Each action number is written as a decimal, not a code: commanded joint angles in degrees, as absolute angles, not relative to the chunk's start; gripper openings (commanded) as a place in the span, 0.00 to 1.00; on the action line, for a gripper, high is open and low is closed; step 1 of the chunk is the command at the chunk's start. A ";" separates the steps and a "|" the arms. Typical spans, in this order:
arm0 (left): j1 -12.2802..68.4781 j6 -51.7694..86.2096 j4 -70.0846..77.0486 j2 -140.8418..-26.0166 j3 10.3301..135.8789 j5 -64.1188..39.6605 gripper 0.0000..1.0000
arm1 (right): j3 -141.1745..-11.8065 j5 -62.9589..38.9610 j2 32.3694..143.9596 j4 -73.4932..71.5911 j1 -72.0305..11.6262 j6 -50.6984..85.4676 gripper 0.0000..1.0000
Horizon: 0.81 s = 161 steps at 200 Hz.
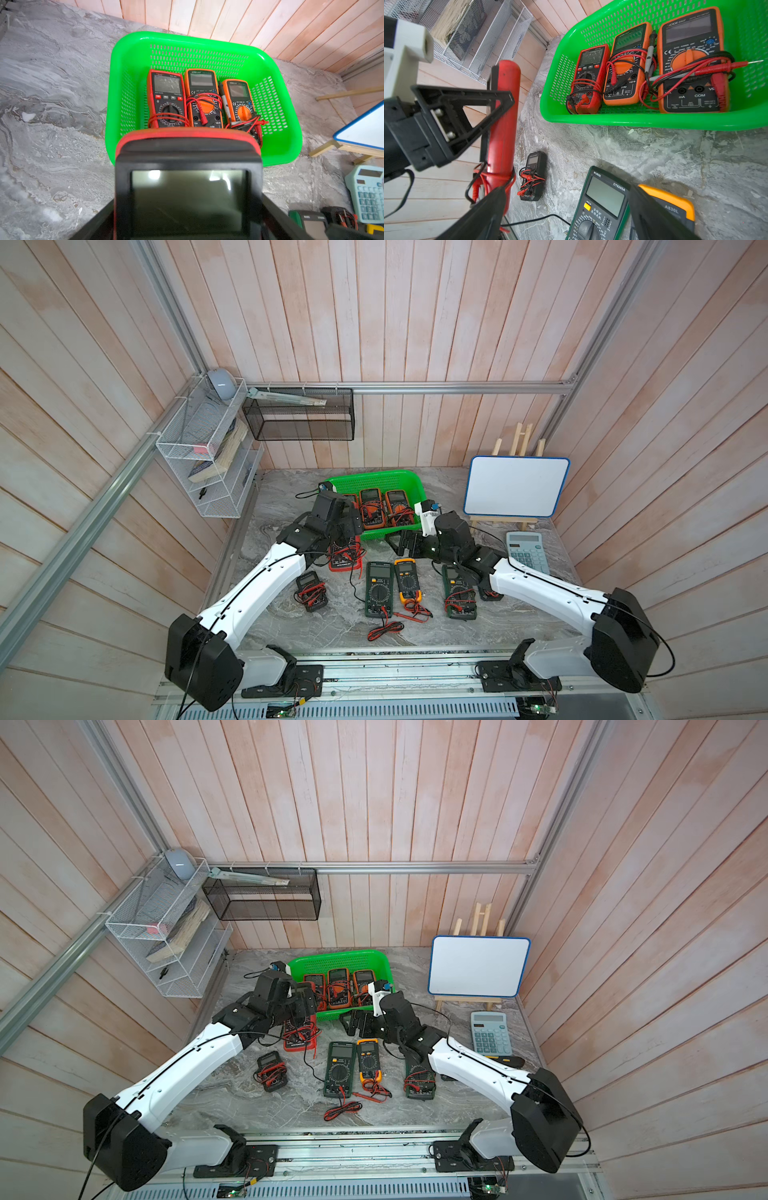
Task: Put the multimeter into the basket
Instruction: Pick up the multimeter from the center of the board, then place the multimeter in the basket.
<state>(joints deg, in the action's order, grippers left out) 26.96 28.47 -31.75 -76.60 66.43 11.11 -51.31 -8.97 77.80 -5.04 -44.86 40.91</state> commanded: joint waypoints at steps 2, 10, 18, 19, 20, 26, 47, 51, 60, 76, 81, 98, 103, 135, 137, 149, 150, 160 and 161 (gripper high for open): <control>25.24 25.69 -29.80 -78.13 70.59 12.15 0.00 | -50.62 -9.38 78.22 -6.52 -45.18 41.47 0.98; 24.82 25.17 -29.71 -78.68 71.66 11.99 0.00 | -50.62 -9.38 78.22 -6.52 -45.13 41.48 0.98; 24.54 24.76 -29.87 -79.29 72.66 11.87 0.00 | -50.54 -9.36 78.27 -6.49 -45.18 41.48 0.98; 24.53 24.77 -29.88 -79.37 72.76 11.87 0.00 | -50.58 -9.38 78.29 -6.45 -45.18 41.48 0.98; 24.48 24.73 -29.92 -79.41 72.90 11.87 0.00 | -50.60 -9.39 78.30 -6.48 -45.18 41.48 0.98; 24.34 24.40 -29.95 -79.66 73.48 11.87 0.00 | -50.55 -9.40 78.31 -6.43 -45.18 41.48 0.98; 23.65 23.65 -29.89 -79.83 74.96 12.04 0.00 | -50.36 -9.27 78.12 -6.40 -45.18 41.40 0.98; 23.52 23.42 -29.81 -79.76 75.28 12.12 0.00 | -50.24 -9.15 78.06 -6.41 -45.16 41.39 0.98; 23.01 22.77 -29.86 -79.79 76.55 12.12 0.00 | -50.02 -8.96 77.98 -6.36 -45.18 41.37 0.98; 22.51 21.24 -30.56 -80.20 79.31 12.36 0.00 | -49.92 -8.83 78.20 -6.18 -45.18 41.34 0.98; 22.46 20.68 -30.82 -80.39 80.21 12.54 0.00 | -49.86 -8.91 78.30 -6.22 -45.18 41.35 0.98; 22.29 19.37 -31.29 -81.01 82.78 13.55 0.00 | -49.65 -8.87 78.48 -6.58 -45.18 41.48 0.98; 22.28 19.02 -31.29 -81.19 83.27 13.89 0.00 | -49.57 -8.88 78.49 -6.67 -45.18 41.60 0.98; 21.45 18.45 -30.42 -82.87 85.17 13.63 0.00 | -49.78 -9.05 78.75 -6.80 -45.17 41.64 0.98; 21.45 18.41 -30.37 -83.01 85.23 13.62 0.00 | -49.75 -9.01 78.75 -6.73 -45.18 41.59 0.98; 21.38 18.06 -29.28 -83.89 85.44 13.69 0.00 | -49.92 -9.00 78.92 -6.49 -45.18 41.54 0.98; 21.37 18.04 -29.18 -83.96 85.43 13.70 0.00 | -49.92 -9.07 78.92 -6.46 -45.18 41.47 0.98; 21.03 17.78 -28.79 -85.13 86.20 13.65 0.00 | -49.99 -9.01 79.09 -6.37 -45.18 41.48 0.98; 20.97 17.77 -28.81 -85.19 86.30 13.63 0.00 | -50.00 -9.03 79.10 -6.31 -45.18 41.48 0.98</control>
<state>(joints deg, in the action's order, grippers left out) 21.67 19.40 -32.18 -82.94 83.61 12.73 -50.17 -8.93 78.02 -5.63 -44.86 41.08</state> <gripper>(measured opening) 0.950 0.980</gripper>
